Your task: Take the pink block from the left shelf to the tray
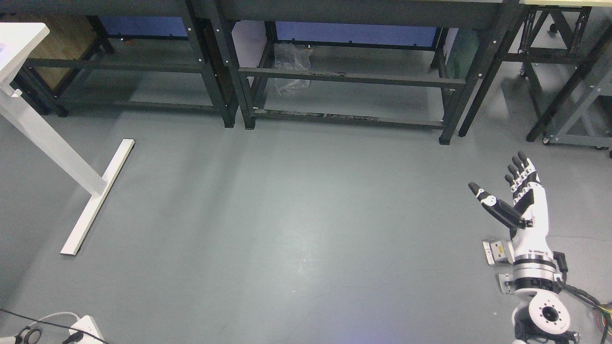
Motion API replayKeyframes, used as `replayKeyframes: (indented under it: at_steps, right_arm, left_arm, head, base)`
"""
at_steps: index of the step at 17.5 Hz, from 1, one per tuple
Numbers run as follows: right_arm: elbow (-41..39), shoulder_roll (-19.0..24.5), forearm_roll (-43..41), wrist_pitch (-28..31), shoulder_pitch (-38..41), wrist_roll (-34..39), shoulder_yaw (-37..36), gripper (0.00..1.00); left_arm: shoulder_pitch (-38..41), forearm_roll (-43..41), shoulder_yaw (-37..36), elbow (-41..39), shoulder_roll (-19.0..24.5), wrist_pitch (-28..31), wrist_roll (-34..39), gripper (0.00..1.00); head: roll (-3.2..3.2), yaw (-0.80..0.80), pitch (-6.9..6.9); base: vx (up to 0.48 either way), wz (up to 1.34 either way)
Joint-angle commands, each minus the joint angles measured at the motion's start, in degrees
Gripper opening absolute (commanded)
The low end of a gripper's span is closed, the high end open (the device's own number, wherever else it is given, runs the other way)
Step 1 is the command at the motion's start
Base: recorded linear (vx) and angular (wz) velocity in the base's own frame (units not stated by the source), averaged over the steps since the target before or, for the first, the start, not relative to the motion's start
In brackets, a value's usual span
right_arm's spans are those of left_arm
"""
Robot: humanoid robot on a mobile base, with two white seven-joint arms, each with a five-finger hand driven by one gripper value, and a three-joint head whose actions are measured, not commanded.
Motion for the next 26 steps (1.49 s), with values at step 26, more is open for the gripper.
replayKeyframes:
  at_steps: [26]
  right_arm:
    - [-0.5, -1.0, 55.9, 2.8, -2.4, -11.7, 1.1, 0.96]
  left_arm:
    - [0.5, -0.1, 0.0, 0.0, 1.0, 0.2, 0.0, 1.00]
  head:
    - [0.00, 0.00, 0.00]
  base:
    - [0.035, 0.01]
